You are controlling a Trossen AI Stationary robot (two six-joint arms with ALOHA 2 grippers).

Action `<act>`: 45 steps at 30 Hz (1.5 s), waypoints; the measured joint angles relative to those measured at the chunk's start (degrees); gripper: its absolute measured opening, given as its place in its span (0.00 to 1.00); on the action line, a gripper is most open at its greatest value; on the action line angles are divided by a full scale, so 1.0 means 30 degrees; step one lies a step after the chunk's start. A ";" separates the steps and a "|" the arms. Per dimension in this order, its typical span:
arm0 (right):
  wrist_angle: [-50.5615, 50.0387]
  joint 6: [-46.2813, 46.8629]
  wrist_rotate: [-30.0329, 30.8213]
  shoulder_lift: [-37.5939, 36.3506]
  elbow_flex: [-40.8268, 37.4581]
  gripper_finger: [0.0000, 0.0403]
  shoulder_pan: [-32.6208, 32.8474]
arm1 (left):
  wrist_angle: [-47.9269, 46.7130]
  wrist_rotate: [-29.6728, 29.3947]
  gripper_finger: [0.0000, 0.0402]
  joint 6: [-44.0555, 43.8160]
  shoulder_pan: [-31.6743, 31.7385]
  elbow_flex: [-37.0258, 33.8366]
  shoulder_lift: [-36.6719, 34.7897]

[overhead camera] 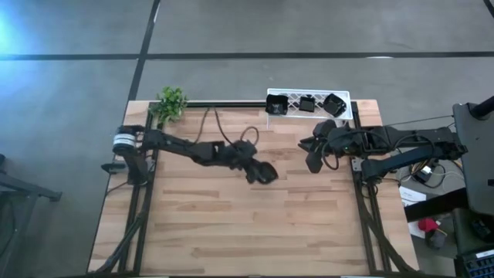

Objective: Pick & Place Mini shaped plates
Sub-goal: Stack the black leaf-shaped plate on top of the black leaf-shaped plate on the shelf

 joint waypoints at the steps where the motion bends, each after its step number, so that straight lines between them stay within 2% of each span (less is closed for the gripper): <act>1: 0.0013 0.0047 -0.0223 0.0000 -0.0024 0.17 0.0000 | -0.0023 0.0235 0.00 -0.0006 -0.0208 0.0264 0.0444; 10: 0.0044 0.0047 -0.0460 0.0000 -0.0329 0.17 0.0007 | -0.0999 0.1340 0.00 0.0382 -0.1206 0.3835 0.4537; 16: 0.0044 0.0149 -0.0462 0.0000 -0.0331 0.17 0.0007 | -0.2877 0.1577 0.00 0.0859 -0.1344 0.5611 0.5539; 45: 0.0044 0.0192 -0.0500 -0.0007 -0.0513 0.17 0.0000 | -0.3158 0.1759 0.00 0.0810 -0.1271 0.5737 0.5436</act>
